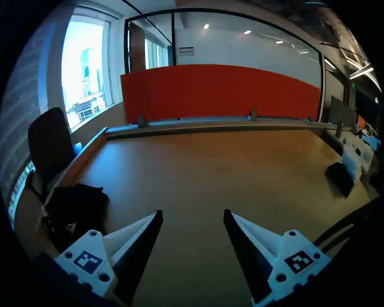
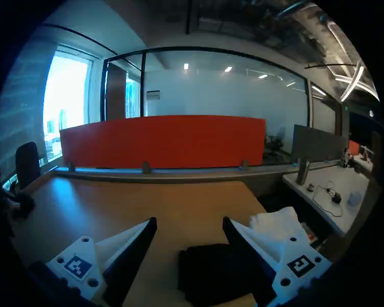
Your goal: Fold towel
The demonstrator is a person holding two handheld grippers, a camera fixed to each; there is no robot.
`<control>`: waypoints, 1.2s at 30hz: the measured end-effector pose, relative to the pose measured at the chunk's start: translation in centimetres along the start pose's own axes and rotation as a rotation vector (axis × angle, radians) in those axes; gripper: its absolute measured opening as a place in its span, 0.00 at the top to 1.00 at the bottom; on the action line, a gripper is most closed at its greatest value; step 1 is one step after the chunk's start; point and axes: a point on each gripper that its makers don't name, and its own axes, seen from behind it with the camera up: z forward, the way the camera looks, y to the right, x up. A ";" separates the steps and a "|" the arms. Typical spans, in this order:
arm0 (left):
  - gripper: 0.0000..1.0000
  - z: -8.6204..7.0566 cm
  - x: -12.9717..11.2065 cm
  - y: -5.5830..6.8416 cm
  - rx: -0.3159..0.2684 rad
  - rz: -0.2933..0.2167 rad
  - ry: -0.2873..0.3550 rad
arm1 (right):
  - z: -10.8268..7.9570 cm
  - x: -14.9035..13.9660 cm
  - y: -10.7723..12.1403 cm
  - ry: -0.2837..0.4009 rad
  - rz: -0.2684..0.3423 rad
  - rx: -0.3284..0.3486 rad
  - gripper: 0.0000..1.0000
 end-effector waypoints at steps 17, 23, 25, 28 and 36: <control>0.13 -0.5 5.9 -1.5 0.021 -0.055 0.175 | 0.0 4.0 -3.4 0.090 -0.012 0.020 0.00; 0.13 -0.6 7.2 -1.7 0.021 -0.060 0.208 | -0.1 5.8 -5.1 0.131 -0.015 0.025 0.00; 0.12 -0.6 7.6 -1.7 0.021 -0.063 0.217 | -0.1 6.2 -5.9 0.139 -0.019 0.031 0.00; 0.13 -0.6 8.1 -1.8 0.018 -0.068 0.231 | 0.0 6.6 -7.2 0.147 -0.026 0.043 0.00; 0.13 -0.5 9.1 -2.1 0.014 -0.058 0.258 | 0.5 7.1 -10.4 0.163 -0.019 0.074 0.00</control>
